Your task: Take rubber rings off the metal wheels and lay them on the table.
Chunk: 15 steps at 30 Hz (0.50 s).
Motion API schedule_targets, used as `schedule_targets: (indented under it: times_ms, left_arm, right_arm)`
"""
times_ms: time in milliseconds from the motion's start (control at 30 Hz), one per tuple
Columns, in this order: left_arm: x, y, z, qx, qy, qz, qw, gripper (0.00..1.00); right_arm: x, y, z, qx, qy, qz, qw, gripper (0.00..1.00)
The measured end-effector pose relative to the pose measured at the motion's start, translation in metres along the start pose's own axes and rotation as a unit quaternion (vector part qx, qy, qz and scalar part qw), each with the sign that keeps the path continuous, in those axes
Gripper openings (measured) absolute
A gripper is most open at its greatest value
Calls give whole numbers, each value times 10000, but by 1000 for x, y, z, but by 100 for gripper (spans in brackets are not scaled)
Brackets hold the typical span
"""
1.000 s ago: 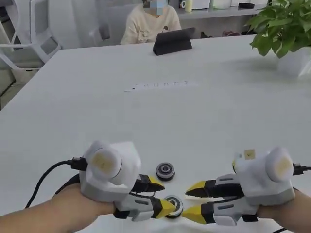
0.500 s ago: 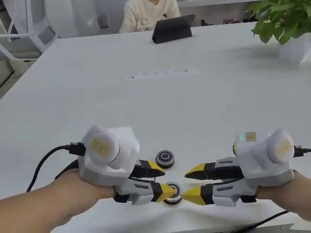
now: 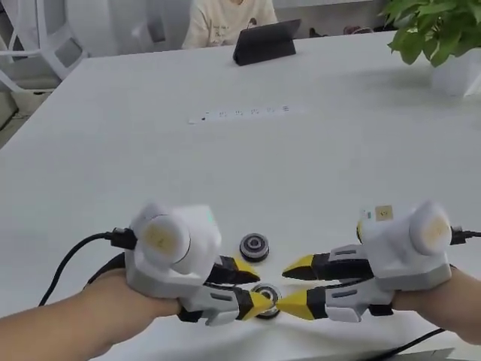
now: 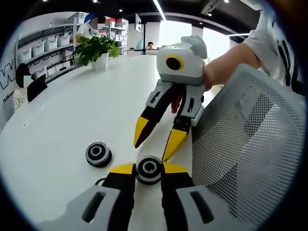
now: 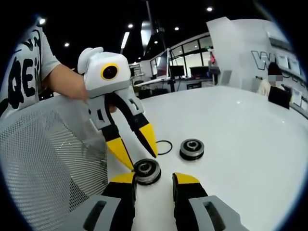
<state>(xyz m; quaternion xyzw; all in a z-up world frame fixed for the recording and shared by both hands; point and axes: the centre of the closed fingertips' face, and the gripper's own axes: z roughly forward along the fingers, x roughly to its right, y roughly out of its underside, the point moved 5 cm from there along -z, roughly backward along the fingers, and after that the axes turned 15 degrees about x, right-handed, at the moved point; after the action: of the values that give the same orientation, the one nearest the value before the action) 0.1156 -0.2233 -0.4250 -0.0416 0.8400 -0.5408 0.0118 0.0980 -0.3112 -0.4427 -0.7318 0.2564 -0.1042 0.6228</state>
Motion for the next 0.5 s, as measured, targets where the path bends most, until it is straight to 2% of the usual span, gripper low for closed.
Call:
schedule_targets:
  times_ms: [367,500]
  left_arm:
    - [5,4,5,-89,114,156,9998,11]
    - [3,5,5,-91,68,214,9997,9]
  right_arm:
    - [-4,9,-1,-85,-58,-5,9999,27]
    - [-6,11,-1,-125,-86,-36,9999,27]
